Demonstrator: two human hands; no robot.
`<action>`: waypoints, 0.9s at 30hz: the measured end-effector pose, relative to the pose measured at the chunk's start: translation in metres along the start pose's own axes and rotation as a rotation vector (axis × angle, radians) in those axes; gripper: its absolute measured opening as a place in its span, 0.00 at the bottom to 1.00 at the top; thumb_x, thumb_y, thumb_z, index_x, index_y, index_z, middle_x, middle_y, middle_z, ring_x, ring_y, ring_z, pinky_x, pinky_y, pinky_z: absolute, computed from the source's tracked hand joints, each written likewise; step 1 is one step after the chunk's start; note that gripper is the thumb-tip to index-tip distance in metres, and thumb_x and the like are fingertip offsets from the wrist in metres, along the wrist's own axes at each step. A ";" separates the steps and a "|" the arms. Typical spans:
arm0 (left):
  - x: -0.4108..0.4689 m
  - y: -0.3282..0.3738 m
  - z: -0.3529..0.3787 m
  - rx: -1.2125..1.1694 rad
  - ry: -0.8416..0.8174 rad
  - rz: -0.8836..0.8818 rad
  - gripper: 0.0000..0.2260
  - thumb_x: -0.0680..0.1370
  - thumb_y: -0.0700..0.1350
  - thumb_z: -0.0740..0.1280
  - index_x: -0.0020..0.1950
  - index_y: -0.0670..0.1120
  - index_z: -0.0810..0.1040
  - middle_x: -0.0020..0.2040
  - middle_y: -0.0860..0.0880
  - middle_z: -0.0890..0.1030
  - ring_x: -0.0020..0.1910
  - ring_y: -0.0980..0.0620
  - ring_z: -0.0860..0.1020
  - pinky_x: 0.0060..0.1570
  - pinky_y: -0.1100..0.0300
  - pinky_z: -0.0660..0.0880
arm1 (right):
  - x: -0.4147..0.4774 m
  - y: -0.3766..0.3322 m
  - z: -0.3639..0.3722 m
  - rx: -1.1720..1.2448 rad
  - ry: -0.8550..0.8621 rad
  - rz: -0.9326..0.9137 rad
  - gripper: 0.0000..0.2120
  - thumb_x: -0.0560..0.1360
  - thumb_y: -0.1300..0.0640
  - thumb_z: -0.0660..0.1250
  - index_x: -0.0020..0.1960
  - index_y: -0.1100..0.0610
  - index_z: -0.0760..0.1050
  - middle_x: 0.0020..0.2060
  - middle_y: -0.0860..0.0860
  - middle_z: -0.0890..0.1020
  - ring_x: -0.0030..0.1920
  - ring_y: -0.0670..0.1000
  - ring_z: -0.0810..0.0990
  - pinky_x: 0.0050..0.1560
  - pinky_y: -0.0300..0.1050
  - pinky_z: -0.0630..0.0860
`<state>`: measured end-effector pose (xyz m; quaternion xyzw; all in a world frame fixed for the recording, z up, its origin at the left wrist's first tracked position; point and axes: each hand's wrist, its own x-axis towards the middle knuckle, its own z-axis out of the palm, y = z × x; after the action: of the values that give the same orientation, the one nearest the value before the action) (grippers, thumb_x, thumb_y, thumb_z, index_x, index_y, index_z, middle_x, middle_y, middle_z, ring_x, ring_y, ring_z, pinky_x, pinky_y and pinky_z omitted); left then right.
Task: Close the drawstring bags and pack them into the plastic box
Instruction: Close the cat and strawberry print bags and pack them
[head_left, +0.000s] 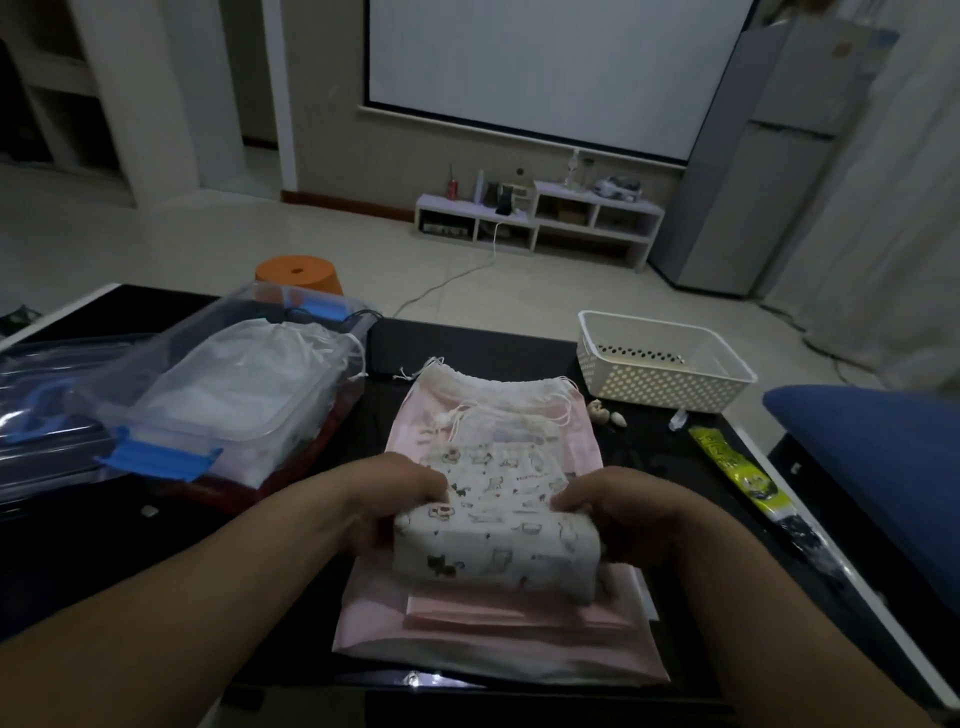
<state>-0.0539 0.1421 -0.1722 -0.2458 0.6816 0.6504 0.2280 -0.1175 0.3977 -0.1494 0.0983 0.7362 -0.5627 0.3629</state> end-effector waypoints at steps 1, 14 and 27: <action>-0.004 0.000 -0.003 -0.007 -0.059 -0.029 0.11 0.78 0.34 0.67 0.60 0.34 0.81 0.55 0.33 0.85 0.52 0.37 0.85 0.52 0.44 0.84 | -0.003 0.001 -0.002 0.003 -0.017 -0.005 0.13 0.81 0.63 0.66 0.64 0.64 0.76 0.55 0.63 0.87 0.56 0.62 0.87 0.61 0.56 0.81; 0.019 0.019 0.002 -0.308 0.071 0.090 0.12 0.79 0.43 0.73 0.59 0.37 0.82 0.53 0.34 0.86 0.52 0.36 0.85 0.53 0.43 0.82 | 0.054 -0.003 0.021 0.184 0.133 -0.146 0.19 0.80 0.47 0.70 0.66 0.56 0.78 0.53 0.59 0.88 0.54 0.62 0.87 0.59 0.61 0.82; 0.040 0.038 0.017 -0.340 0.176 0.288 0.09 0.82 0.45 0.68 0.56 0.45 0.87 0.47 0.42 0.88 0.46 0.43 0.87 0.54 0.46 0.84 | 0.057 -0.021 0.027 0.381 0.147 -0.223 0.09 0.77 0.56 0.72 0.52 0.59 0.87 0.53 0.59 0.88 0.54 0.61 0.87 0.61 0.63 0.81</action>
<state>-0.1089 0.1590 -0.1682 -0.2366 0.6075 0.7578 0.0278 -0.1586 0.3509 -0.1725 0.1240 0.6473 -0.7196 0.2186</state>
